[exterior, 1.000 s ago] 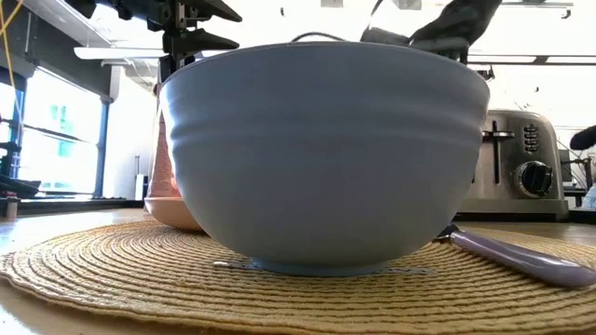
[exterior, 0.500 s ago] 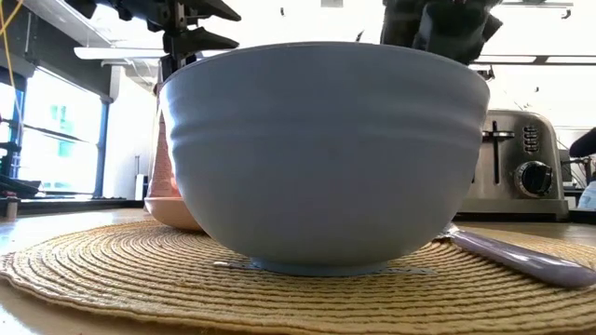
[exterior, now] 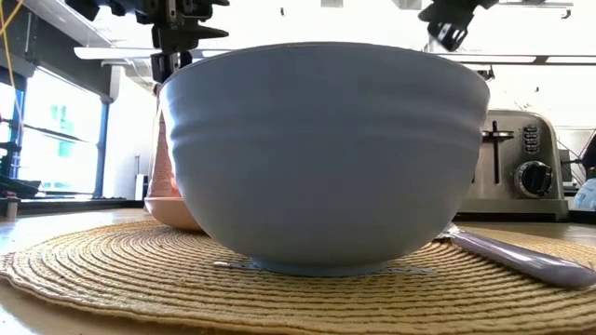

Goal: Arrange a breakfast setting
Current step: Put the apple onto the peach plate

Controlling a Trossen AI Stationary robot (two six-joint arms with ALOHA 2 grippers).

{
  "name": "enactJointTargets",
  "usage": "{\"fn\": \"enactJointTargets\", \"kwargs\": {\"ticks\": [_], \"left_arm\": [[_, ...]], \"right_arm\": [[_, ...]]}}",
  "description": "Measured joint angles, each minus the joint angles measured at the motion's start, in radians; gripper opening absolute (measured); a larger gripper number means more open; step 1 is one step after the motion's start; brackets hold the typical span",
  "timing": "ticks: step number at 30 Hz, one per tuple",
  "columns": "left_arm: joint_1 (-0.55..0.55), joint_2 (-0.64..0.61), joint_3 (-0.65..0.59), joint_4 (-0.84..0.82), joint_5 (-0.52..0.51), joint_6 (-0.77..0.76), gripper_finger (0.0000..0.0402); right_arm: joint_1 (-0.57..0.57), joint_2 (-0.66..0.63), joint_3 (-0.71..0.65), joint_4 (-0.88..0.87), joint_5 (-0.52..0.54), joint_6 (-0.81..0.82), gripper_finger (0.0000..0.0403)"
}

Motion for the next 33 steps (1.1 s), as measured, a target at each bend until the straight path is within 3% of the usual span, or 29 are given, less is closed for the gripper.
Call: {"fn": "enactJointTargets", "kwargs": {"ticks": [7, 20, 33], "left_arm": [[-0.022, 0.000, 0.000, -0.036, 0.018, -0.042, 0.0127], [-0.083, 0.000, 0.000, -0.037, 0.014, -0.069, 0.0127], [-0.137, 0.000, 0.000, -0.046, 0.013, -0.171, 0.0127]], "right_arm": [[0.000, -0.184, -0.093, 0.048, 0.114, -0.016, 0.0099], [0.000, -0.443, -0.373, 0.286, 0.179, 0.077, 0.0099], [0.000, -0.481, -0.393, 0.291, 0.175, 0.085, 0.0099]]}}
